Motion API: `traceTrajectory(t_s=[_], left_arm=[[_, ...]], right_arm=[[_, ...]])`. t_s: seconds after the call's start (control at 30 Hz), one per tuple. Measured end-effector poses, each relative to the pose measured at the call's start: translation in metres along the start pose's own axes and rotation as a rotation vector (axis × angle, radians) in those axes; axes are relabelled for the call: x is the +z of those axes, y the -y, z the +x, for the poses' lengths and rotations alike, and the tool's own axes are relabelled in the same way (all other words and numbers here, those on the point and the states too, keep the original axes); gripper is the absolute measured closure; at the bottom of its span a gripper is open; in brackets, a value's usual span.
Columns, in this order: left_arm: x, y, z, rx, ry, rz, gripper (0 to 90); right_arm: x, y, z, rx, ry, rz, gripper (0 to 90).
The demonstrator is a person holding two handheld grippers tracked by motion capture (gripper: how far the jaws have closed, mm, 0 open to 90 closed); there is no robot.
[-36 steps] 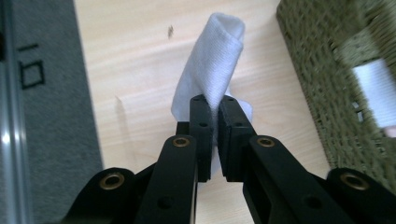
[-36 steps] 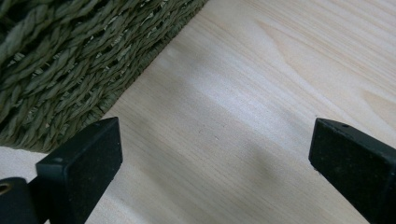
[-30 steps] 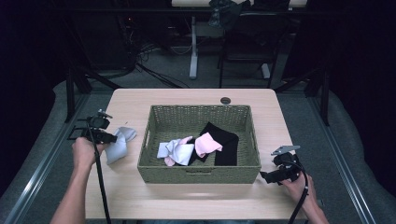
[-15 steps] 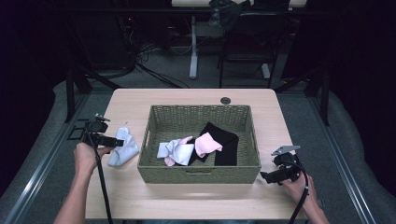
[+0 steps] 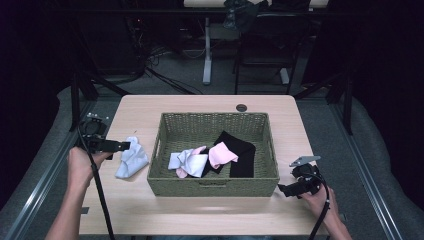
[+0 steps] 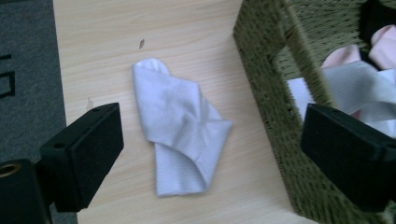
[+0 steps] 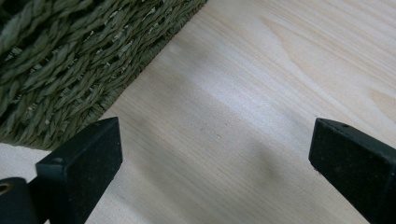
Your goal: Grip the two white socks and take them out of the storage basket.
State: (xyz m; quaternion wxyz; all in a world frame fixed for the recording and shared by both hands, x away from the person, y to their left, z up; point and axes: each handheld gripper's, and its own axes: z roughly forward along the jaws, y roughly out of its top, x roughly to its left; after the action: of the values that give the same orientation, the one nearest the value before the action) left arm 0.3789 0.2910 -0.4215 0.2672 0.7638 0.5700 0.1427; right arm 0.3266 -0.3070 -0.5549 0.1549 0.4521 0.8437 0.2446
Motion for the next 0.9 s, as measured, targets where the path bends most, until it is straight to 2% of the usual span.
traceTrajectory(t_s=[0.2,0.37,0.57,0.9], left_arm=[[-0.01,-0.014,-0.019,0.043,0.022,-0.008,4.6],[-0.009,-0.026,-0.036,0.078,0.049,-0.002,5.0],[0.001,-0.039,-0.056,0.115,0.071,0.036,0.8],[0.026,-0.058,-0.091,0.195,0.092,0.101,0.0]], right_arm=[[-0.001,0.0,0.0,-0.001,0.006,0.003,2.2],[-0.001,0.0,0.0,-0.002,0.005,0.004,2.2],[-0.001,0.0,0.0,0.0,0.003,0.002,2.2],[-0.001,0.0,0.0,-0.003,0.003,0.005,2.2]])
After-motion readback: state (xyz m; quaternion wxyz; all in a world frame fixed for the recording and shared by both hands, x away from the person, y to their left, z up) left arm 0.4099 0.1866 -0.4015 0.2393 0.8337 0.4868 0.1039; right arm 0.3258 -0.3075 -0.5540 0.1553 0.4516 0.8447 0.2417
